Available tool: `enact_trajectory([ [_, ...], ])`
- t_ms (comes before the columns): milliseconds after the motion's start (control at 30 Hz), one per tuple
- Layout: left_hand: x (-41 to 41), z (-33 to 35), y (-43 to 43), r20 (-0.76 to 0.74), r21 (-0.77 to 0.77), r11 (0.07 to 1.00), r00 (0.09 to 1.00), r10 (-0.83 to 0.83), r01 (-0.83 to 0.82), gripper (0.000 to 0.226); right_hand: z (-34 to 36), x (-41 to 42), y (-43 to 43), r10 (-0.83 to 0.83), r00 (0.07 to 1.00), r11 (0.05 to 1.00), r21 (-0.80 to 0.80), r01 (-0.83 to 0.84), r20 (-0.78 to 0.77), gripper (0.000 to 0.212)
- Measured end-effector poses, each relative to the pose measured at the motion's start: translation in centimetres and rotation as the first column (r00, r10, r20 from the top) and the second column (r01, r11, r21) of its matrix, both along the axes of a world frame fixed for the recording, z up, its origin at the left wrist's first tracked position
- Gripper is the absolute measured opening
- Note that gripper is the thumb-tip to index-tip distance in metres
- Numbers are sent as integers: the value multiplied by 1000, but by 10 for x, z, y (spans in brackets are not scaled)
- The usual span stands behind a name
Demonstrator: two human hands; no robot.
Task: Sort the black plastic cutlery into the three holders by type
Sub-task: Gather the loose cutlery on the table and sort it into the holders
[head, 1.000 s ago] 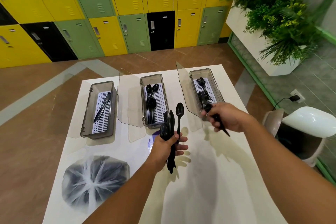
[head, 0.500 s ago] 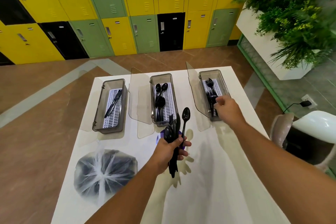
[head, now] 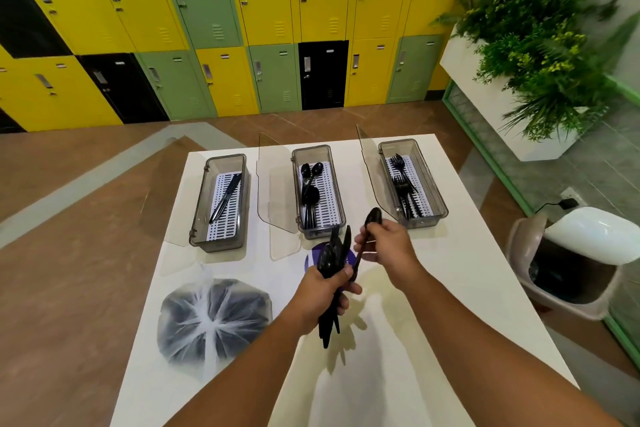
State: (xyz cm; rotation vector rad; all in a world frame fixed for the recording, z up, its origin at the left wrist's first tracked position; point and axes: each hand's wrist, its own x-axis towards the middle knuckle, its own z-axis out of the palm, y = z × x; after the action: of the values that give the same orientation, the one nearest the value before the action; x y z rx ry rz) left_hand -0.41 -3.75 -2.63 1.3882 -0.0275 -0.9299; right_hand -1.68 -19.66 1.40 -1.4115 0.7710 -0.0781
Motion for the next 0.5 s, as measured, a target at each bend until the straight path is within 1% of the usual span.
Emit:
enact_trajectory([
  [67, -1, -4, 5, 17, 49, 998, 999, 46, -47, 20, 3, 1, 1, -100, 994, 992, 82, 96, 38, 23],
  [167, 1, -12, 9, 41, 98, 990, 994, 99, -103, 19, 0, -1, 7, -101, 995, 992, 71, 100, 16, 19],
  [267, 2, -15, 10, 88, 129, 982, 988, 124, -135, 20, -2, -9, 24, 25, 999, 1000, 14, -25, -21, 12],
  [367, 4, -15, 8, 171, 177, 978, 982, 78, -109, 11, -8, -17, 43, 208, 975, 971, -107, -216, -78, 20],
  [433, 6, -15, 7, 207, 207, 974, 977, 44, -88, 15, -13, -19, 51, 262, 960, 950, -147, -275, -102, 15],
  [500, 6, -14, 6, 212, 214, 973, 977, 37, -83, 20, -17, -19, 52, 265, 958, 947, -154, -280, -114, 4],
])
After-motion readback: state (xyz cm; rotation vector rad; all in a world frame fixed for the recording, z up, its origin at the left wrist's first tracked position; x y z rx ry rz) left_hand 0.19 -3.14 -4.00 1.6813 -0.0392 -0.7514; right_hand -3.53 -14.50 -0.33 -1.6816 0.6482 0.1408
